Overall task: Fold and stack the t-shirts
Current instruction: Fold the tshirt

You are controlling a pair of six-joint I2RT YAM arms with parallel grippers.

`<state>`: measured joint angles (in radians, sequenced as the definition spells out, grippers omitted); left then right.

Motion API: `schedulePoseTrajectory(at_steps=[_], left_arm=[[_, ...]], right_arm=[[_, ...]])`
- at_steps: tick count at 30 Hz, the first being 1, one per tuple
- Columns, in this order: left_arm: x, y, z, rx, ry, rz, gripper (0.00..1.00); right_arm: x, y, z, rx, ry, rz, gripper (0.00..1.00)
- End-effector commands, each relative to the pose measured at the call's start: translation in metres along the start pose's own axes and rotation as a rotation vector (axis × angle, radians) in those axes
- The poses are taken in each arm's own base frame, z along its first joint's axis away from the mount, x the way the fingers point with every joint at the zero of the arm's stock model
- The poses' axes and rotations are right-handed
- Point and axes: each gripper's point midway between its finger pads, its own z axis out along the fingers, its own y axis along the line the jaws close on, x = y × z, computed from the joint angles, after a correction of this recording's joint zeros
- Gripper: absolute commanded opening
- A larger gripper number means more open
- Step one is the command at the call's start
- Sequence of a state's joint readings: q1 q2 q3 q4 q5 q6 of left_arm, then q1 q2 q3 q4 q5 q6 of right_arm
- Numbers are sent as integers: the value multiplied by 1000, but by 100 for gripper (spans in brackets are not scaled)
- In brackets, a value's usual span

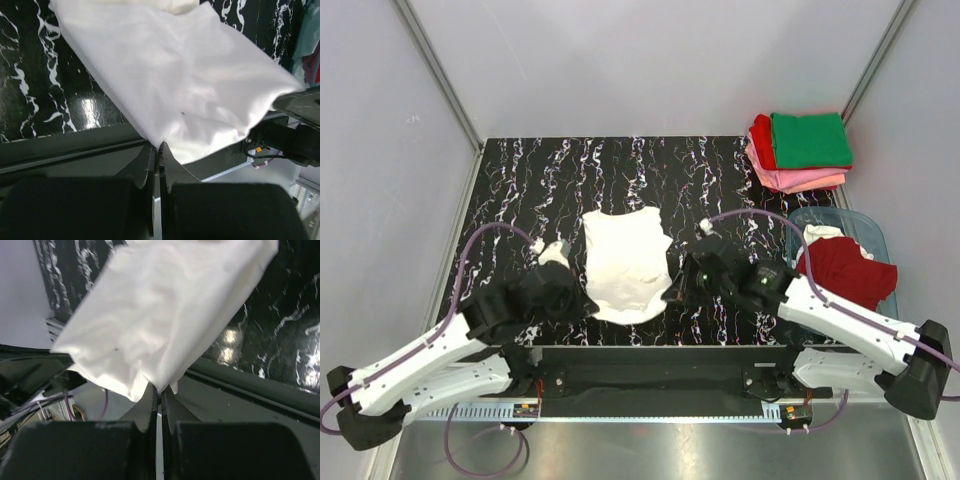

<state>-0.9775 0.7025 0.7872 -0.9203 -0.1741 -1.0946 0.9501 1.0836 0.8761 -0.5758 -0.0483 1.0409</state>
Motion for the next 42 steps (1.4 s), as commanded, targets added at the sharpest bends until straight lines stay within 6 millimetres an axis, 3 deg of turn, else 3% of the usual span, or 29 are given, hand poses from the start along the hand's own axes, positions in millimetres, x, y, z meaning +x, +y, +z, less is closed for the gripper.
schedulePoseTrajectory(at_steps=[1,9,18,23,25,27,28,29,30,31,32,33,34,35,36,38,41,42], left_arm=[[-28,1,3,-87,-58,80,0],[-79,-7,12,-84,-84,72,0],[-108,1,33,-101,-50,38,0],[-144,11,48,-117,-52,19,0],[-161,21,60,-145,-33,7,0],[-184,19,65,-145,-46,6,0],[-194,33,80,-178,-20,-4,0],[-211,31,83,-181,-38,-8,0],[-218,35,92,-182,-18,-13,0],[-225,53,114,-207,25,-52,0],[-241,51,123,-187,16,-57,28],[-242,71,152,-200,82,-91,53],[-249,73,167,-175,100,-96,65],[-271,69,174,-154,84,-93,81],[-264,84,197,-164,159,-135,83],[-282,87,195,-167,144,-153,86],[-298,86,174,-195,59,-117,89],[-304,79,158,-188,21,-92,90]], right_arm=[[-34,3,-6,85,-87,-61,0],[-100,12,3,91,-124,-83,0],[-138,18,22,106,-100,-133,0],[-176,21,35,101,-104,-129,0],[-194,27,47,87,-91,-126,0],[-219,28,61,90,-87,-128,0],[-227,29,68,84,-79,-130,0],[-236,27,76,87,-75,-136,0],[-255,22,95,91,-70,-122,0],[-264,19,105,89,-58,-116,2],[-269,9,114,117,-30,-98,17],[-294,-1,136,131,-34,-74,41],[-302,-7,145,145,-29,-55,78],[-310,-11,154,143,-28,-50,93],[-323,-13,166,136,-37,-49,99],[-332,-13,169,123,-48,-54,100],[-341,0,161,73,-101,-108,100],[-328,-7,151,87,-91,-103,100]])
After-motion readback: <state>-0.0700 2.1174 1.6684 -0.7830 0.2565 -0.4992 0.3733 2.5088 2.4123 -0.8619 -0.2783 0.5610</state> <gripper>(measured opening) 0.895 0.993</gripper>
